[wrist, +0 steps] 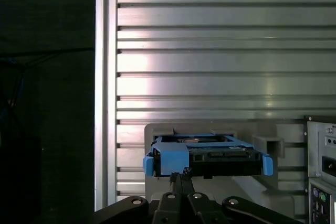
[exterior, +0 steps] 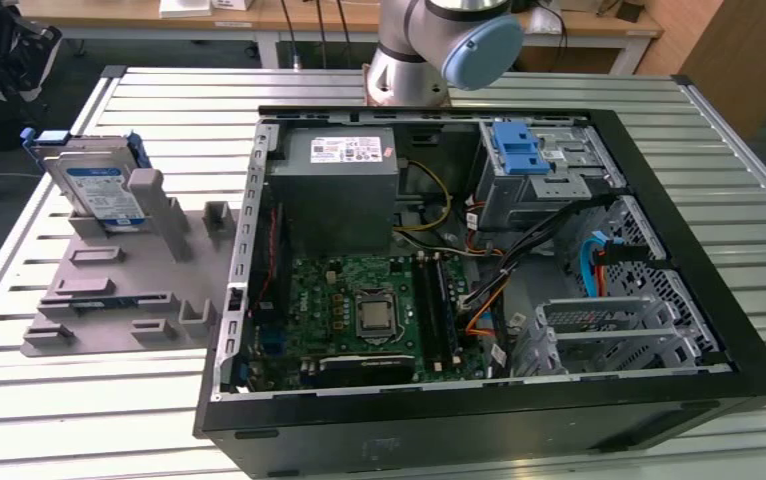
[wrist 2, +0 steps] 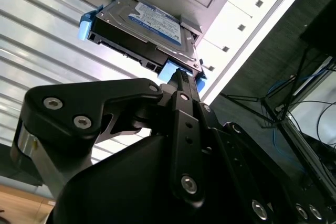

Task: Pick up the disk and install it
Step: 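Pick up the disk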

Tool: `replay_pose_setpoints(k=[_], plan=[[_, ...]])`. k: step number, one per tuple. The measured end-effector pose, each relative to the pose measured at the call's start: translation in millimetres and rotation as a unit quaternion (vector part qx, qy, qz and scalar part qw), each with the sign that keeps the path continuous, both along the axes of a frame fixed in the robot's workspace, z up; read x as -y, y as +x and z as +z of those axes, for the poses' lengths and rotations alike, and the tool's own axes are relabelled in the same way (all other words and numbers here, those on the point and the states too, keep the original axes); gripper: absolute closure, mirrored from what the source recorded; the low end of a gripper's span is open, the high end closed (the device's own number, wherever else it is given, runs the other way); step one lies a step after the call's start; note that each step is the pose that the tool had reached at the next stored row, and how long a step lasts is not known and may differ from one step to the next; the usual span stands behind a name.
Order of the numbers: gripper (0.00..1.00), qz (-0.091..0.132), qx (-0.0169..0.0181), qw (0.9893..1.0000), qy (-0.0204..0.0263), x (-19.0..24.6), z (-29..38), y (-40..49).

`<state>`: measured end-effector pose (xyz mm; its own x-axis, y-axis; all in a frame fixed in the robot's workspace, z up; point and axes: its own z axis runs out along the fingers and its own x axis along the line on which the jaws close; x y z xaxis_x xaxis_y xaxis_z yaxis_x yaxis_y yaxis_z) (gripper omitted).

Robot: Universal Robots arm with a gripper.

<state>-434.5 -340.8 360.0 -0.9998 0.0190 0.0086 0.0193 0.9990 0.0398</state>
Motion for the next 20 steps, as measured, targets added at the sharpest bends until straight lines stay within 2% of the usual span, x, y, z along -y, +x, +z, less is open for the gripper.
replay_pose_setpoints(k=[20], plan=[[0.89,0.013,0.0000,0.9999,0.0000,0.0,-0.1,0.0]])
